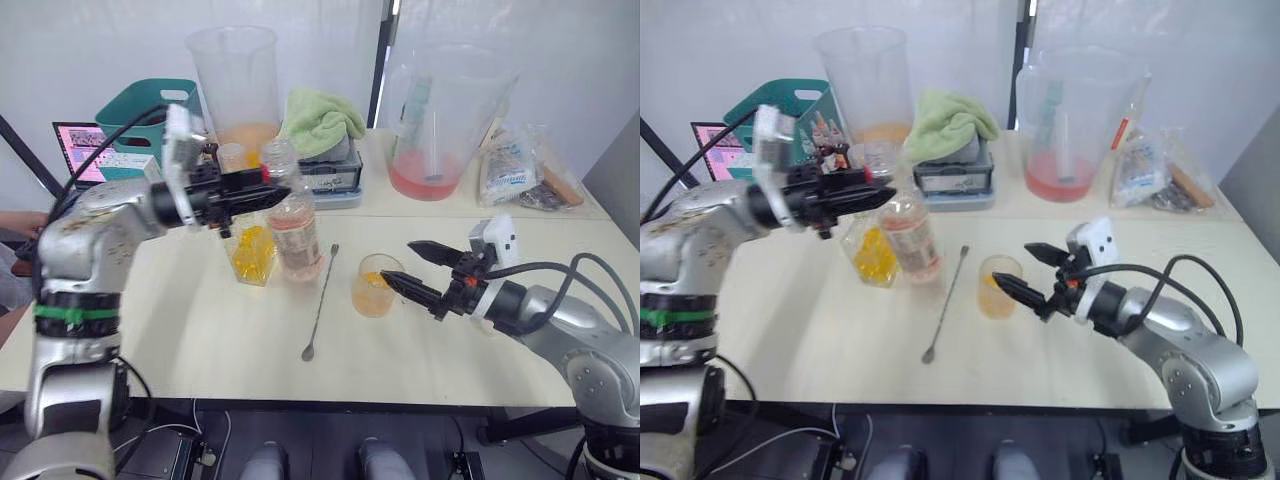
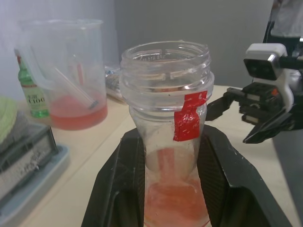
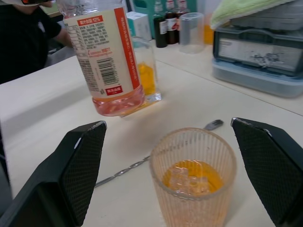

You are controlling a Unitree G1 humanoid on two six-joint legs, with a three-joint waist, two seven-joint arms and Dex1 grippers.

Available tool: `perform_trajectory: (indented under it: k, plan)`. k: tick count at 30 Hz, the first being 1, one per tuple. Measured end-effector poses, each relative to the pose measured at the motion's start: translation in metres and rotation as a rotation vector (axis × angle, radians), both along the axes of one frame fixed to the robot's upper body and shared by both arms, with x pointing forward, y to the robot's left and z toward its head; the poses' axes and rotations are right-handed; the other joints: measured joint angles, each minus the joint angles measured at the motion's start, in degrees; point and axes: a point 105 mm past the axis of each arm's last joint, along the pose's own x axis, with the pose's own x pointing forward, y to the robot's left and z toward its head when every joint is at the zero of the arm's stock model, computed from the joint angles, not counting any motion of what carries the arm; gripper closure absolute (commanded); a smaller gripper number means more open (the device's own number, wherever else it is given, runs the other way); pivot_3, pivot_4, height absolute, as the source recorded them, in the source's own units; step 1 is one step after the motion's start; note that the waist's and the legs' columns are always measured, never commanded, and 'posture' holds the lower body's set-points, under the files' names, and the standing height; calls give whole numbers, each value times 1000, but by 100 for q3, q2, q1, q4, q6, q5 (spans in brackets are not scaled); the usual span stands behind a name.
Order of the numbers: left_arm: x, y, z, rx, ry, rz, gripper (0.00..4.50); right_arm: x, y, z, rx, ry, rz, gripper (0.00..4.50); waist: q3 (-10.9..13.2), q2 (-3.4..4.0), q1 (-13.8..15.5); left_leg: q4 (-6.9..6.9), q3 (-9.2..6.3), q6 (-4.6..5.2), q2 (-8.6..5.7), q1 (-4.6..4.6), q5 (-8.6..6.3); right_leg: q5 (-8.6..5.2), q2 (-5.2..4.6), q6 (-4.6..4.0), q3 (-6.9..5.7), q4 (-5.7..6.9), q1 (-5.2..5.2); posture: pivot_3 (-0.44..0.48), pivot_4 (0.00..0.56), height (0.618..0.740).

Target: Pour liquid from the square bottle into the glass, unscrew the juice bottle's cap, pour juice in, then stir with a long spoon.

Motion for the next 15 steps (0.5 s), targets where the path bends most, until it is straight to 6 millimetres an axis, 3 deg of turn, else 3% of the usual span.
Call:
perform_trajectory:
  k: [2, 8, 15]
  plan:
    - [-12, 17, -5, 17, 32, 28, 3342, -3, 2, 1, -19, 3, 57, 23, 0, 0, -10, -1, 1, 0, 2, 2, 0, 0, 0, 0, 1, -1, 0, 0, 150, 740]
    - [-23, 61, -22, 75, 114, 165, 3342, -9, 6, -2, -41, 25, 146, 23, 1, -1, 50, -2, 7, 0, 8, 7, 0, -2, 3, -4, -2, -1, 1, 0, 150, 740]
    - [-8, 116, -36, 126, 118, 386, 3342, -12, 2, -10, -67, 39, 161, 23, 2, -5, 158, -2, 9, -1, 7, 5, 0, -2, 0, -6, -5, -11, 2, 0, 150, 740]
